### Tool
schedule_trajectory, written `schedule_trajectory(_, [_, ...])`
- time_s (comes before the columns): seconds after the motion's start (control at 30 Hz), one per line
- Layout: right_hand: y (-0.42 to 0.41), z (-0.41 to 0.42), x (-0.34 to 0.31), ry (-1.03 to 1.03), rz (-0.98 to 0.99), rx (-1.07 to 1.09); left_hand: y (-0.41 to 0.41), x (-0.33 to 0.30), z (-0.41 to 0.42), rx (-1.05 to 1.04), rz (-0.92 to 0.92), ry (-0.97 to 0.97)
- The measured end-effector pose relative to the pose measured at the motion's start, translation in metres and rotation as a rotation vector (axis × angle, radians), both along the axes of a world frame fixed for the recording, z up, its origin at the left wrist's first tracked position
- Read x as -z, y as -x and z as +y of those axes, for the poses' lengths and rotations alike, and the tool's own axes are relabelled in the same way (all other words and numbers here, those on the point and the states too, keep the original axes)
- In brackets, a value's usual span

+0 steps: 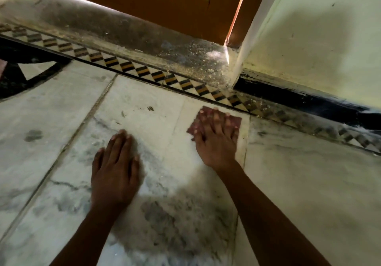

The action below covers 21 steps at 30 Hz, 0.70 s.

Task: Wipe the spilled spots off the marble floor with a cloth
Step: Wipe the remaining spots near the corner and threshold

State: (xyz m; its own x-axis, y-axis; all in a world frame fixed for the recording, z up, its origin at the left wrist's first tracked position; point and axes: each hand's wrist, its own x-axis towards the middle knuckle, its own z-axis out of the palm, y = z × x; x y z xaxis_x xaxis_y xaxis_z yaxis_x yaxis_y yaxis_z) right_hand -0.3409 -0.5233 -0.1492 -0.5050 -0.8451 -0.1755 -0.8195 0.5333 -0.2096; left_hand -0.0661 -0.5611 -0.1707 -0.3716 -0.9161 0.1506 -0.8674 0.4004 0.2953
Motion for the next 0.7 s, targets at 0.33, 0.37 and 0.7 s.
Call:
schedule_trajectory(0.33, [0.059, 0.069, -0.001, 0.003, 0.026, 0.136, 0.001, -0.002, 0.002, 0.009, 0.003, 0.015])
schedule_trajectory(0.37, [0.054, 0.051, -0.002, -0.021, -0.017, 0.190, 0.002, -0.002, 0.002, 0.002, 0.002, 0.013])
schedule_trajectory(0.7, [0.055, 0.160, -0.006, -0.056, 0.069, -0.283, -0.001, -0.004, 0.002, 0.018, -0.007, 0.009])
